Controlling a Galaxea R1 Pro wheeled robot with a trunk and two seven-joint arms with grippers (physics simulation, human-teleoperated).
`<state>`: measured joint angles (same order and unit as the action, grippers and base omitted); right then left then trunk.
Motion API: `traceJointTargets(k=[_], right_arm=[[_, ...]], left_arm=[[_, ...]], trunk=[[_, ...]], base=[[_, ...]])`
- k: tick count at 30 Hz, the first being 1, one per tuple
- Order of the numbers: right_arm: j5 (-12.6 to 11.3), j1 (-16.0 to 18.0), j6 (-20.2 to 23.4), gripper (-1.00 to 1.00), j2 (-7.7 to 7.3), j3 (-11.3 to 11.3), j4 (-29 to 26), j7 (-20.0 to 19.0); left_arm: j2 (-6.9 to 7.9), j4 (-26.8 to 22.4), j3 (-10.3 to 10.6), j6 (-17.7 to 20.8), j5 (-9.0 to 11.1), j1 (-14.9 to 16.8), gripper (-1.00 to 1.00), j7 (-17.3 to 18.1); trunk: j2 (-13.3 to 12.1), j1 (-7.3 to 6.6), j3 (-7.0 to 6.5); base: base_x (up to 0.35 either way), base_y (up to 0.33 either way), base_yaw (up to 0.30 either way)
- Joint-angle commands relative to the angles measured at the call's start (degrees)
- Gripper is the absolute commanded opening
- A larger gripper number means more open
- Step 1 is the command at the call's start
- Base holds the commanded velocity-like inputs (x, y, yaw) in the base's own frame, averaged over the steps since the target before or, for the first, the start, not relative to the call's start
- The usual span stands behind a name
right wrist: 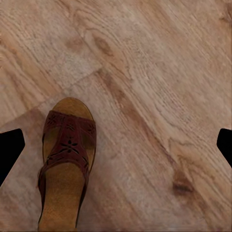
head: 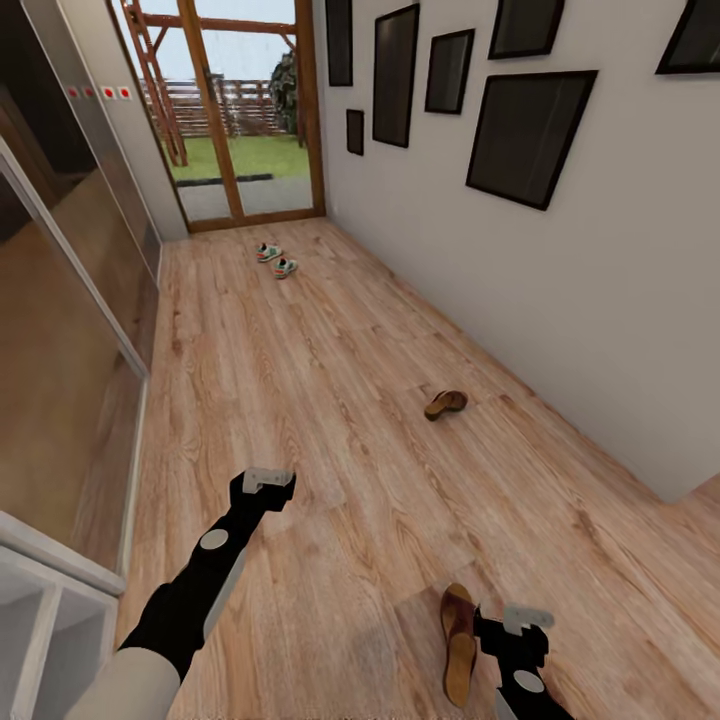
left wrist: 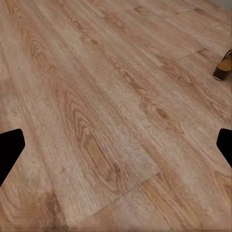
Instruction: Pick up the two gym shoes and the two sandals from the corridor floor and place them onto the hallstand (shoe rack) in the corridor, making sure they are on the rack and not on the floor. Arrange them so the two gym shoes are next to each other and the two sandals are next to each other.
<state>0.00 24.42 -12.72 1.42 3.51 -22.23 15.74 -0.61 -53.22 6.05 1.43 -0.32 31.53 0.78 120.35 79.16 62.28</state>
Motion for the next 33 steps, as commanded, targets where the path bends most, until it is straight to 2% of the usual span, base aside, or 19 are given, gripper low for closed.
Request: traceJointTargets(k=[1, 18, 33], right_arm=[[-0.01, 0.03, -0.29, 1.0, 0.15, 0.34, 0.13, -0.11], [-0.07, 0.01, -0.25, 1.0, 1.07, 0.28, 0.52, -0.18], [-0.09, 0.01, -0.27, 1.0, 1.31, 0.35, 0.52, -0.24]], left_arm=[[0.0, -0.05, 0.12, 0.15, -0.03, 0.02, 1.0, 0.07], [0.0, -0.05, 0.67, 0.15, -0.03, 0.02, 1.0, 0.03], [0.0, -0.05, 0.68, 0.15, -0.03, 0.02, 1.0, 0.06]], trunk=[[0.43, 0.22, 0.32], [7.25, 3.95, 4.98], [13.27, 7.25, 9.09]], base=[[0.0, 0.0, 0.08], [0.0, 0.0, 0.081], [0.0, 0.0, 0.087]])
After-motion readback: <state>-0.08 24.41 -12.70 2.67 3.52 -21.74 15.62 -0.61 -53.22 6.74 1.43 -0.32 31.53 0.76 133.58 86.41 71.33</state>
